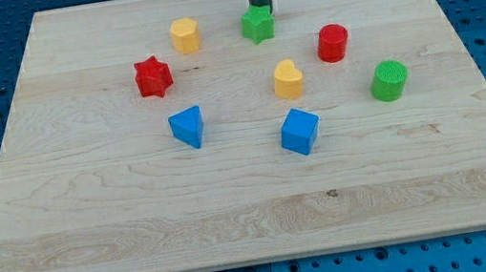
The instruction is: Move your arm to the bottom right side
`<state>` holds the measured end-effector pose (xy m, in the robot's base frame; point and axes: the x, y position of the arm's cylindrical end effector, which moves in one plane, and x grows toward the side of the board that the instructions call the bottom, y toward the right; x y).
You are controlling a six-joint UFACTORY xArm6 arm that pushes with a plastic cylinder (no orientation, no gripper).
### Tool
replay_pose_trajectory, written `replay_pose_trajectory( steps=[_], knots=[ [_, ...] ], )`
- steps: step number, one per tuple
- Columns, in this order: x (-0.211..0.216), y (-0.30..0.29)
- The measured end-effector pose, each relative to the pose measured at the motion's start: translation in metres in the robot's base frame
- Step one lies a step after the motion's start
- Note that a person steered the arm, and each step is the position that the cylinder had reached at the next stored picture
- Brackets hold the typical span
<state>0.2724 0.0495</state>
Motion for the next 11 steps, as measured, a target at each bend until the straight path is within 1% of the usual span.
replay_pose_trajectory(
  steps=[1,2,3,5,6,7,8,9,10,11],
  knots=[
    [0.005,0.0],
    [0.0,0.003],
    [-0.03,0.031],
    [-0.031,0.032],
    [-0.03,0.042],
    [-0.016,0.092],
    [0.032,0.117],
    [0.069,0.125],
    [0.069,0.13],
    [0.093,0.162]
  ],
)
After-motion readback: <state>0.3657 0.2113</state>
